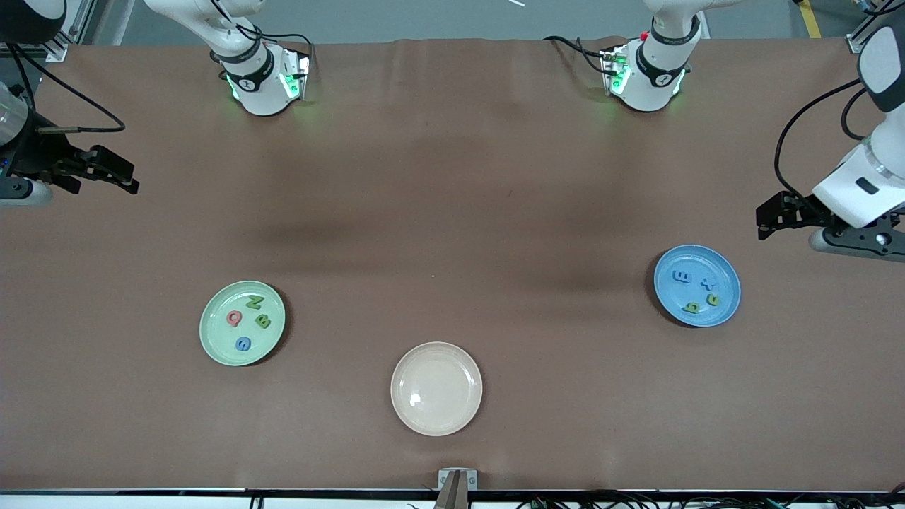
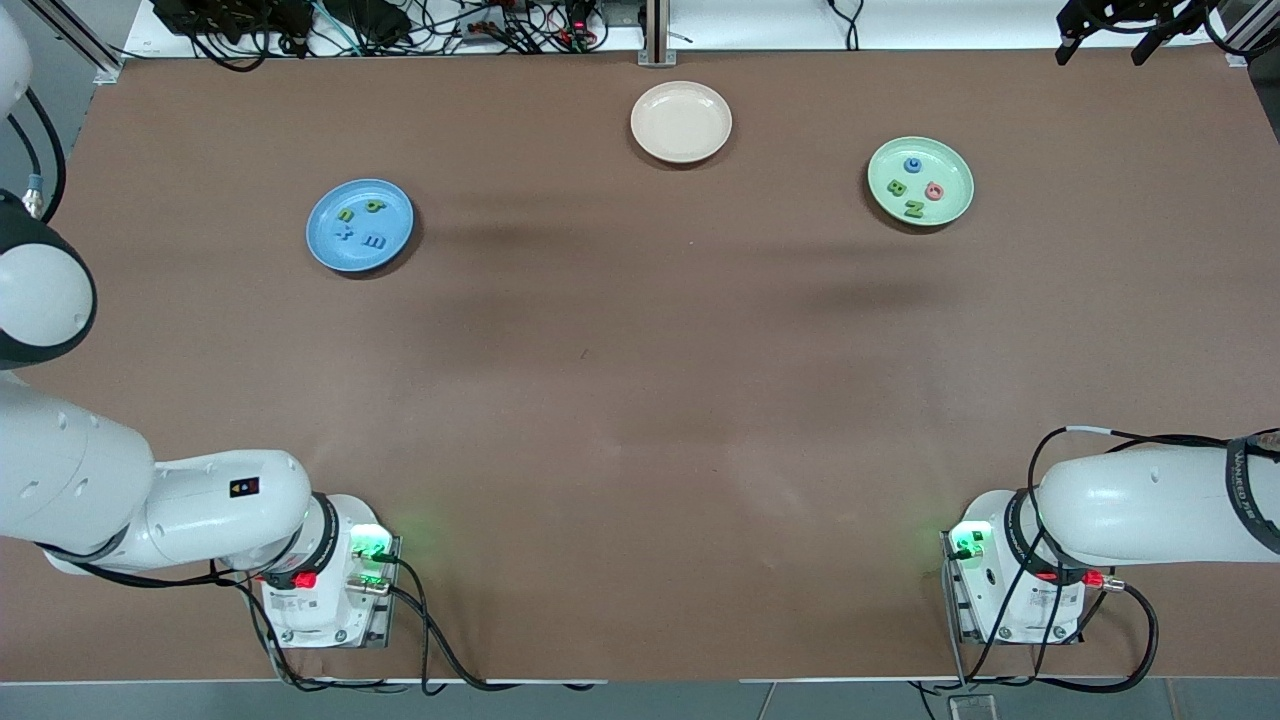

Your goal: Sort upper and lower case letters into plates

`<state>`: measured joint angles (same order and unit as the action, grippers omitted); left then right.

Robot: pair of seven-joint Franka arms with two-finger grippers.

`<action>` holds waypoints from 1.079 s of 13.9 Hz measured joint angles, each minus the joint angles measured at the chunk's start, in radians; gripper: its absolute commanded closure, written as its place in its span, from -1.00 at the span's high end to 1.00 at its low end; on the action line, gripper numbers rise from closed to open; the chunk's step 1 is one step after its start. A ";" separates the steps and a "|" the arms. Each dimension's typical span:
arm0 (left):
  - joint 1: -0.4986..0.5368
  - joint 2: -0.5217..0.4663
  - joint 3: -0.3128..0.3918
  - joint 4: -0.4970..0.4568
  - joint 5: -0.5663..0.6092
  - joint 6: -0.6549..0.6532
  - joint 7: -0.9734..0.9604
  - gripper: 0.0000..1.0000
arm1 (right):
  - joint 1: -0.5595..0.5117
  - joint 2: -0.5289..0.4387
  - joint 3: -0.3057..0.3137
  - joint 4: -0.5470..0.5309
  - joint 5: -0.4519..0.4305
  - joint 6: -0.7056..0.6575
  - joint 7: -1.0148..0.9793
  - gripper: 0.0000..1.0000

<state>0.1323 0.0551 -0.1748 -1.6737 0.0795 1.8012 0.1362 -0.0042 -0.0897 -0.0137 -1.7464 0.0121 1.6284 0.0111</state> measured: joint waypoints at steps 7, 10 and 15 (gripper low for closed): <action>-0.116 -0.036 0.119 0.000 -0.007 -0.001 -0.067 1.00 | 0.000 0.000 0.000 0.001 0.000 -0.001 0.000 1.00; -0.126 -0.045 0.121 0.000 -0.007 -0.001 -0.364 1.00 | 0.000 0.000 0.000 0.001 0.000 -0.001 0.000 1.00; -0.131 -0.066 0.122 0.001 -0.007 0.000 -0.421 1.00 | 0.000 0.000 0.000 0.001 0.000 -0.002 0.000 1.00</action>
<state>0.0009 -0.0109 -0.0532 -1.6725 0.0720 1.8015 -0.2846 -0.0042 -0.0896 -0.0135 -1.7450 0.0121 1.6268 0.0111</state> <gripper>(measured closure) 0.000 0.000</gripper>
